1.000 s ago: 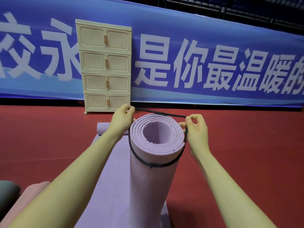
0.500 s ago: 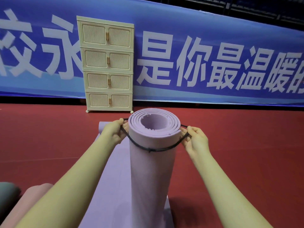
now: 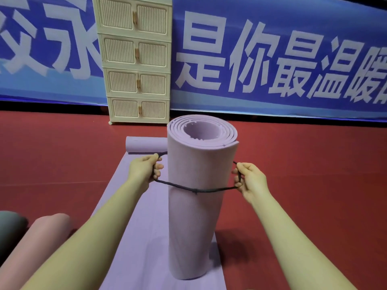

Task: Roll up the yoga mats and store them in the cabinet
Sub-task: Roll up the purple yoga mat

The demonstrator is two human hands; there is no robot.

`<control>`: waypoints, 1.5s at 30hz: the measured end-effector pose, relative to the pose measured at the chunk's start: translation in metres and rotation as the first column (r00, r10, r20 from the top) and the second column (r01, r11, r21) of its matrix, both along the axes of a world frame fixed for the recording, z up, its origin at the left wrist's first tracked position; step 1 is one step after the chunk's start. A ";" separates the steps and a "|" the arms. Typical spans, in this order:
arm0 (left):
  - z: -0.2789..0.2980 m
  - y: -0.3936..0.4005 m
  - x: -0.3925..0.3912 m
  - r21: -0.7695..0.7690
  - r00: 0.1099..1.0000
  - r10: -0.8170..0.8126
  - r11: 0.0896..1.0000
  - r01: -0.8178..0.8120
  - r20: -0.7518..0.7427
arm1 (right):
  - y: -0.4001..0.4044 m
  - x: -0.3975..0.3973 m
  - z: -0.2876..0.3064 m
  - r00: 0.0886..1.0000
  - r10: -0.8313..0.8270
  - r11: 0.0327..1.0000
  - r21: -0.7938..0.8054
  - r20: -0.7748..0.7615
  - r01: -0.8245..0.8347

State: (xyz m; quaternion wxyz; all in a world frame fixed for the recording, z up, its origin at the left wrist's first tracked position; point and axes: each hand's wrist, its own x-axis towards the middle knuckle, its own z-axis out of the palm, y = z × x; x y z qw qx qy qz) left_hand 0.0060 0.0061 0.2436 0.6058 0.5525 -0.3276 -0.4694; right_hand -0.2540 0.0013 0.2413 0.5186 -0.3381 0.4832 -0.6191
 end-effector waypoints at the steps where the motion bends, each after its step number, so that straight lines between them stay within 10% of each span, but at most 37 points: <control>1: -0.008 -0.002 -0.001 0.020 1.000 -0.003 1.000 0.003 0.021 | -0.003 -0.001 -0.008 1.000 0.004 1.000 0.015 -0.016 -0.003; 20: -0.137 -0.049 0.004 0.293 0.999 -0.045 0.955 0.046 -0.011 | -0.054 -0.006 -0.138 0.992 0.048 0.969 0.248 -0.117 -0.018; 33: -0.104 -0.015 -0.022 0.206 0.999 -0.034 0.978 0.029 0.020 | -0.020 0.007 -0.111 0.934 0.075 0.972 0.185 0.350 -0.148; 39: -0.094 0.008 -0.024 0.105 0.956 -0.155 0.977 0.186 -0.247 | -0.003 -0.004 -0.111 0.946 0.198 0.964 0.126 0.256 -0.235; 45: -0.106 0.018 -0.034 -0.045 0.953 -0.270 0.959 0.278 0.139 | 0.005 0.000 -0.109 0.946 0.306 0.950 0.103 -0.105 -0.296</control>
